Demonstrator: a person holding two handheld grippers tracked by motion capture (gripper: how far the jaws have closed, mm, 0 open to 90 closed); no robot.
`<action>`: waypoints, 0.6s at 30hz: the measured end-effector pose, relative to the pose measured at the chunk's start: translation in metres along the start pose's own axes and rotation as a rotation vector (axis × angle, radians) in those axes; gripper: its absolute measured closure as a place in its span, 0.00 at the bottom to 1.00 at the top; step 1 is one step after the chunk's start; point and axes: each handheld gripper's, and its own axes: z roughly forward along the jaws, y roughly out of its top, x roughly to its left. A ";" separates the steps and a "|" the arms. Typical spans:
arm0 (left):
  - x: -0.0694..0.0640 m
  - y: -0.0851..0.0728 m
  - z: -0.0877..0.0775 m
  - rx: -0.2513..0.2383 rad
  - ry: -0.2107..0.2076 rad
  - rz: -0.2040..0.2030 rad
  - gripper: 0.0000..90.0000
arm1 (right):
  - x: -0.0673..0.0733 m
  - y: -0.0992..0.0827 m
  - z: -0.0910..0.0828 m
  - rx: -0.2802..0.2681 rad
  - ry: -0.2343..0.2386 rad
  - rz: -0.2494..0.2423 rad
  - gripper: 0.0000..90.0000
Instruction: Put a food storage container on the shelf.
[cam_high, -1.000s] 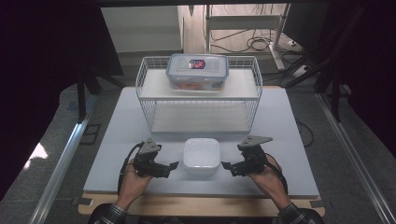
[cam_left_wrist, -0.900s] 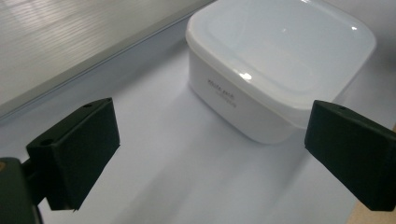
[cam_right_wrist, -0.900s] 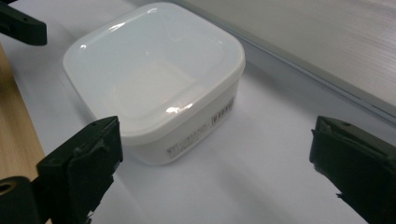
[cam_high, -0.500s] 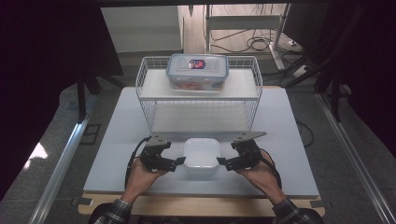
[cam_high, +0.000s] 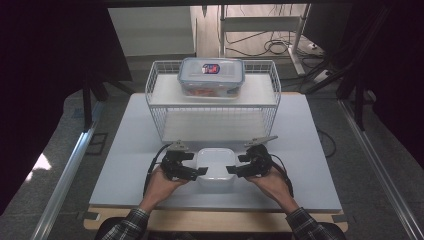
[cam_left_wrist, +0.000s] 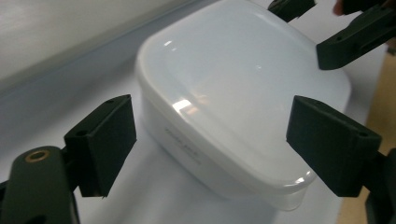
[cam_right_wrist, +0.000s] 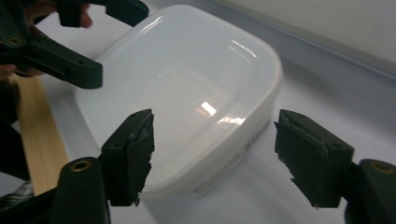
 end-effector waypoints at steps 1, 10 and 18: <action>0.001 0.000 0.001 0.000 -0.034 -0.014 0.20 | 0.000 0.000 0.000 0.002 0.005 0.001 0.34; -0.002 -0.001 -0.005 0.039 -0.063 -0.084 0.36 | -0.002 -0.001 -0.001 0.050 0.068 0.122 0.45; -0.003 -0.003 -0.016 0.008 -0.051 -0.160 0.62 | 0.004 -0.003 -0.013 0.028 0.034 0.169 0.67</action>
